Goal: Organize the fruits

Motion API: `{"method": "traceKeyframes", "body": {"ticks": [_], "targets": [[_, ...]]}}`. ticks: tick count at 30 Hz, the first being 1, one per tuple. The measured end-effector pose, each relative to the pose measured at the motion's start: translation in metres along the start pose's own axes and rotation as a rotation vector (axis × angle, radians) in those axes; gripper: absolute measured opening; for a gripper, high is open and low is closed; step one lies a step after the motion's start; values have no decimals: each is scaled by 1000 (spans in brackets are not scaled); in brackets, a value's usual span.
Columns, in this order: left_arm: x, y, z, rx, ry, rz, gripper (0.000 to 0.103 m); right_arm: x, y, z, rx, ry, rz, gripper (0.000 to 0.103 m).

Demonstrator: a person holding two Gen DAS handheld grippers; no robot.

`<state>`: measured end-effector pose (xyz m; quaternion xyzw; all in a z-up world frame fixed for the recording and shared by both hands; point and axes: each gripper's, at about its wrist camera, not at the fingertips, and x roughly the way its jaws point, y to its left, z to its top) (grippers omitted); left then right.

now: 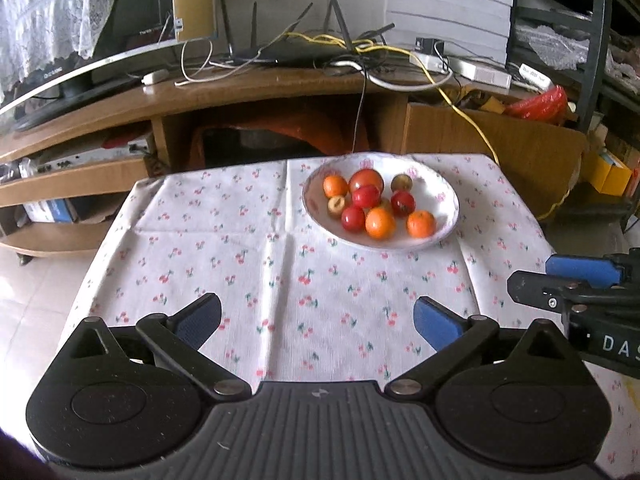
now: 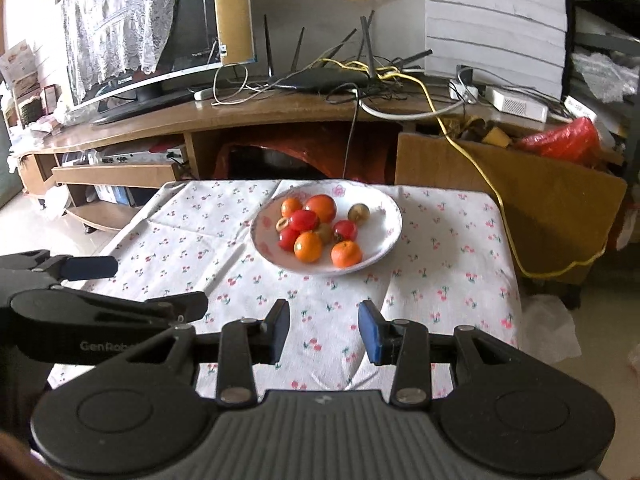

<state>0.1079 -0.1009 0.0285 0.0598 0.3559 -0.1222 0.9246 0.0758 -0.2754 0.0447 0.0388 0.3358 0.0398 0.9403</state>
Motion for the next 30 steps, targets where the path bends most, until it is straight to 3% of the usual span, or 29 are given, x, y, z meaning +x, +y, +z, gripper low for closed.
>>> {"method": "traceKeyframes", "body": {"ticks": [10, 30], "targets": [[-11, 2, -19, -28, 56, 15, 103, -5, 5, -23, 25, 82, -30, 52], [-16, -3, -33, -35, 103, 18, 103, -15, 17, -37, 38, 110, -10, 52]]}}
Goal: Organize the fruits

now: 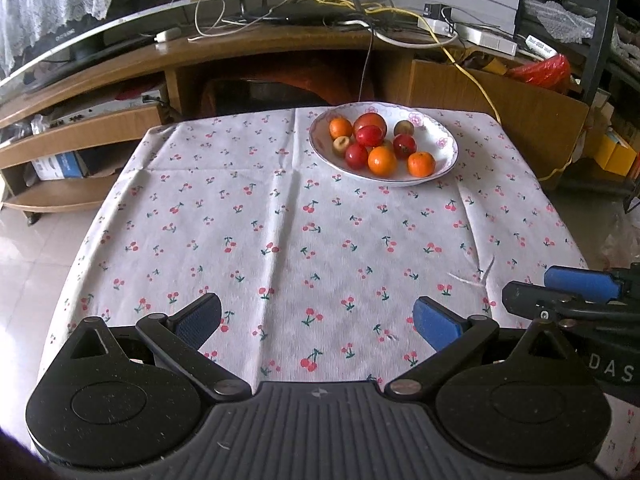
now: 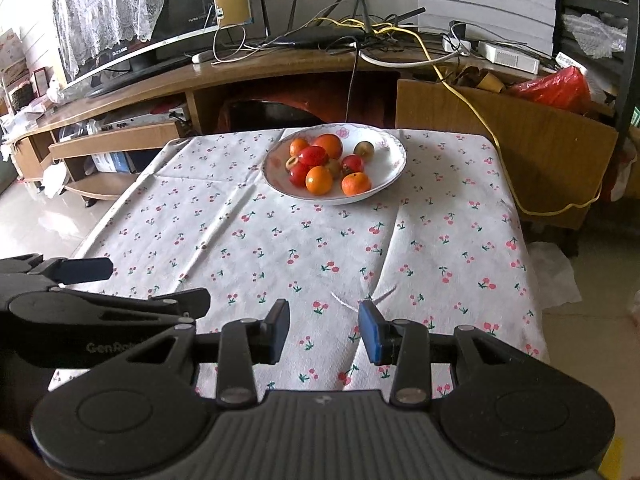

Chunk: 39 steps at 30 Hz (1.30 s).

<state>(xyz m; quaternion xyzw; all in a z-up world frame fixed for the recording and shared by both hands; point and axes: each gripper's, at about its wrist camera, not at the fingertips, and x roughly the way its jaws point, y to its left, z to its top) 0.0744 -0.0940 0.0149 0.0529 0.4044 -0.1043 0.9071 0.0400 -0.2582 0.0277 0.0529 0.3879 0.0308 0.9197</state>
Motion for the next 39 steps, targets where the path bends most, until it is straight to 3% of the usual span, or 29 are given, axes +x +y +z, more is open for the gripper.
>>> {"method": "traceKeyframes", "body": {"ticks": [39], "targets": [[3, 0, -10, -8, 56, 42, 103, 4, 8, -12, -6, 40, 0, 53]]}}
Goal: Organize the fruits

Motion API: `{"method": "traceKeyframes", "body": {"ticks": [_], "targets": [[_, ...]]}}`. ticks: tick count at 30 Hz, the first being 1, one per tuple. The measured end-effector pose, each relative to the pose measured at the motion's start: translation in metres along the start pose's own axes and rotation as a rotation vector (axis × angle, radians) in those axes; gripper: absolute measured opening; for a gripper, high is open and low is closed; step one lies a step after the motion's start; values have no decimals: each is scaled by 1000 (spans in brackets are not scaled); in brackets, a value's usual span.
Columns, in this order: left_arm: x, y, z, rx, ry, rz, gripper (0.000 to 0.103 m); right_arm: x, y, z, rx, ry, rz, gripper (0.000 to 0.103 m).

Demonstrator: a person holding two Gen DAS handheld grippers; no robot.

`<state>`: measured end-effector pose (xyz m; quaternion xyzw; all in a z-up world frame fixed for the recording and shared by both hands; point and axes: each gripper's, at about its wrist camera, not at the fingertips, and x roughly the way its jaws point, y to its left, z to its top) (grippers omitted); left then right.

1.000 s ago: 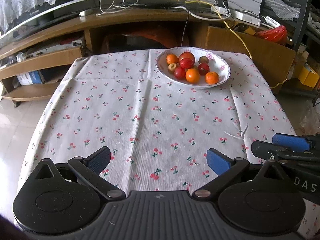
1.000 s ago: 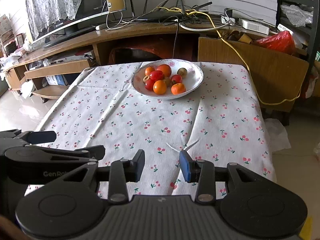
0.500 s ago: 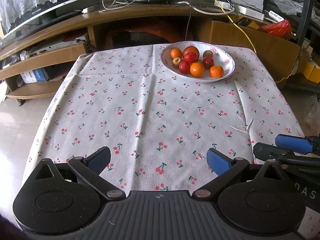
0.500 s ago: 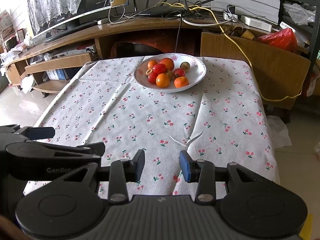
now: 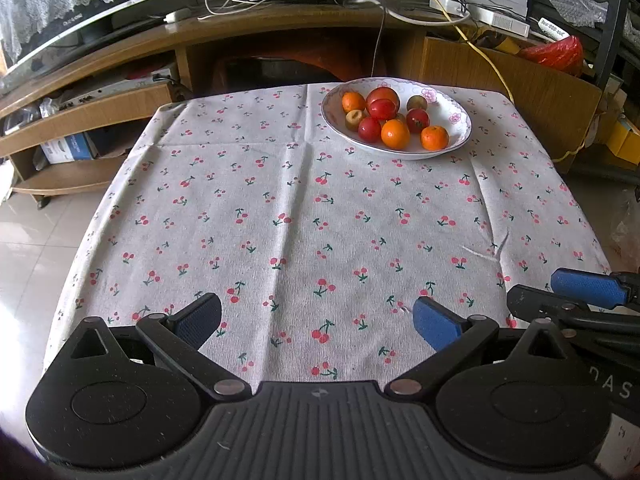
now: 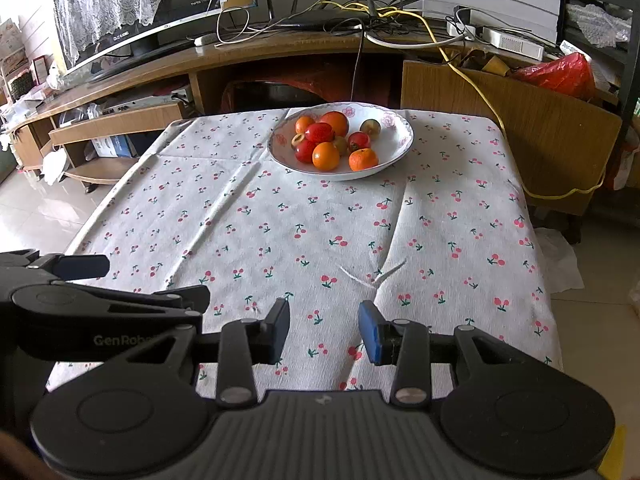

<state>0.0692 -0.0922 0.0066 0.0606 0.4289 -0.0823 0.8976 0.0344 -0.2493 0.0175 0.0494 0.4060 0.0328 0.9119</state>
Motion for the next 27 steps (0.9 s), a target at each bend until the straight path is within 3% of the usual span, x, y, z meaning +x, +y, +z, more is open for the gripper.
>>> {"method": "traceKeyframes", "body": {"ticks": [27], "targets": [[0, 0, -1, 4, -5, 3, 103, 0, 2, -2, -8, -2, -4, 52]]}}
